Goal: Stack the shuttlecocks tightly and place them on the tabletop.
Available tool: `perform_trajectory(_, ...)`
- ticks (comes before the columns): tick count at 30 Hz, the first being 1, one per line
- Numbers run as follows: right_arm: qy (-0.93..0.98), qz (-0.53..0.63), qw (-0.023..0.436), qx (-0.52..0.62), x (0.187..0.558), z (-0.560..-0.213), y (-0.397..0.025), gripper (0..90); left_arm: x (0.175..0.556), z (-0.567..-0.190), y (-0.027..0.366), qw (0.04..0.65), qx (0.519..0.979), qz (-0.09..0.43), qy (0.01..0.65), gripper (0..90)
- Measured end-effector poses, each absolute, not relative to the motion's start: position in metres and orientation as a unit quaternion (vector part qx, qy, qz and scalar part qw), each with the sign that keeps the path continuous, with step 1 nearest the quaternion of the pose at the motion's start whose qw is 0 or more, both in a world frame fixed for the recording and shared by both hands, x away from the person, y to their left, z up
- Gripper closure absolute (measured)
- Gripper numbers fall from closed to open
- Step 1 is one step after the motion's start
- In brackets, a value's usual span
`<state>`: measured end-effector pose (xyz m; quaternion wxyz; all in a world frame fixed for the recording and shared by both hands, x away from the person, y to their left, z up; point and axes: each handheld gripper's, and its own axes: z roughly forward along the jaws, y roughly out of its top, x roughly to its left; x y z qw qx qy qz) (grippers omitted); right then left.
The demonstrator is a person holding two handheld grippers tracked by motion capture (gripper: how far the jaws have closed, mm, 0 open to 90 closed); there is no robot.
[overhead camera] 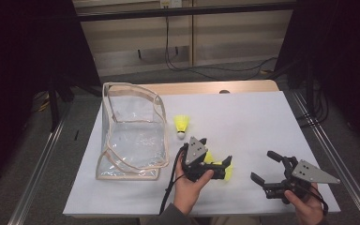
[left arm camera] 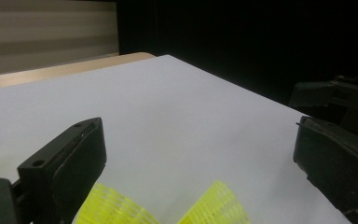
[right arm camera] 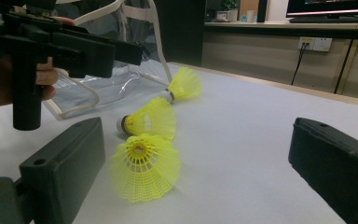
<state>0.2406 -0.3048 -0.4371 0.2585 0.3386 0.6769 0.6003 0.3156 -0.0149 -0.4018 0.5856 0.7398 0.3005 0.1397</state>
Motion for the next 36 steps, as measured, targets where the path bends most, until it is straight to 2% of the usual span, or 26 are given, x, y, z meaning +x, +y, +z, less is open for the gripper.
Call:
perform_trajectory(26,0.677,0.602,0.254,0.339,0.241,-0.437,-0.305,3.2,0.357,-0.384,-0.025,0.560,0.735,0.165,0.346,2.6)
perform_trajectory(36,0.677,0.602,0.252,0.339,0.241,-0.437,-0.305,3.3,0.366,-0.376,-0.031,0.560,0.735,0.174,0.341,2.7)
